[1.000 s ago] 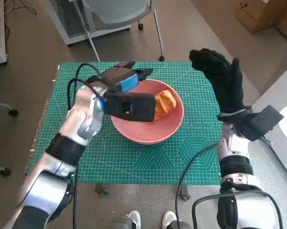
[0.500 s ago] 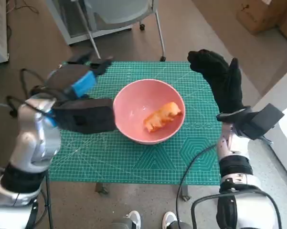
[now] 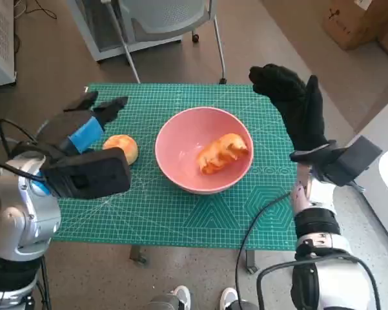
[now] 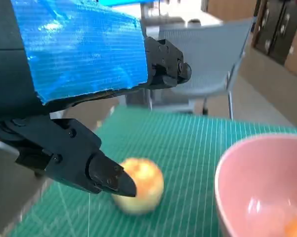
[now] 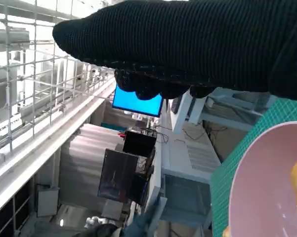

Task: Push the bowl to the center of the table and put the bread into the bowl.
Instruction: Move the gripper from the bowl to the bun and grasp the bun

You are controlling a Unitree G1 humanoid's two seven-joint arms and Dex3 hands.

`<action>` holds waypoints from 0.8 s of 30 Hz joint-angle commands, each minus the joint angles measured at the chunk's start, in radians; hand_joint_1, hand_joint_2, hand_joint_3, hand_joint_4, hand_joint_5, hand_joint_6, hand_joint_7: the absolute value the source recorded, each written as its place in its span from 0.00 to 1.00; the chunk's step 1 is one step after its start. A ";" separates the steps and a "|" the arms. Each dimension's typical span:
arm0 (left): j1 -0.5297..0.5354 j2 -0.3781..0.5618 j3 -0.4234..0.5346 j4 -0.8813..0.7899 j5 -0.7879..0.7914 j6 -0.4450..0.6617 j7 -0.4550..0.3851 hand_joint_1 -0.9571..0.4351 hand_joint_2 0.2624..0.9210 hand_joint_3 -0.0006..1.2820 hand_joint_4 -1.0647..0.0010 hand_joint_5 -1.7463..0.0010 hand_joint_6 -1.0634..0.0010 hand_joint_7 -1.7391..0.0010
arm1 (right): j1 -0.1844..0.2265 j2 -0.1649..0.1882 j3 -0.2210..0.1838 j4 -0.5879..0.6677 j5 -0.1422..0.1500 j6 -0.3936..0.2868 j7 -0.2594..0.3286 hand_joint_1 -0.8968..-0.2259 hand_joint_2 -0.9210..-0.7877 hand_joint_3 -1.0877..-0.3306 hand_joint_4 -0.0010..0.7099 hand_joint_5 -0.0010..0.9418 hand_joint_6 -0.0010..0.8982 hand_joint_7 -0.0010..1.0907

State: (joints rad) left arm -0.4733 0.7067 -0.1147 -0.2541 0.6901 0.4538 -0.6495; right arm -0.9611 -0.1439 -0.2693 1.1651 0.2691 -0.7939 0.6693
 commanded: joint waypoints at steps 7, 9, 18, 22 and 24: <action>0.025 0.002 0.009 -0.005 -0.014 -0.003 0.020 0.86 0.77 0.01 1.00 1.00 0.82 1.00 | -0.013 0.005 0.008 0.018 -0.010 0.032 0.026 0.35 0.00 0.50 0.28 0.00 0.37 0.01; 0.024 -0.001 0.004 0.002 -0.011 -0.005 0.027 0.86 0.77 0.01 1.00 1.00 0.82 1.00 | -0.014 0.003 0.009 0.019 -0.011 0.032 0.029 0.36 0.00 0.50 0.28 0.00 0.37 0.01; -0.012 -0.020 -0.039 0.067 0.006 -0.003 0.049 0.84 0.77 0.01 1.00 1.00 0.82 1.00 | -0.018 -0.013 0.007 0.029 -0.014 0.031 0.041 0.35 0.00 0.48 0.28 0.00 0.36 0.00; -0.039 -0.033 -0.069 0.107 0.030 0.008 0.055 0.83 0.77 0.00 1.00 1.00 0.82 1.00 | -0.018 -0.023 0.003 0.034 -0.011 0.034 0.049 0.33 0.00 0.48 0.28 0.00 0.36 0.00; -0.057 -0.041 -0.086 0.140 0.043 0.007 0.066 0.82 0.77 0.00 1.00 1.00 0.82 1.00 | -0.019 -0.027 -0.001 0.039 -0.007 0.040 0.055 0.33 0.00 0.48 0.27 0.00 0.36 0.00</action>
State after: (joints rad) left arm -0.4912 0.6798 -0.1782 -0.1499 0.7090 0.4571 -0.6028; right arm -0.9816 -0.1585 -0.2685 1.1828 0.2684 -0.7759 0.7063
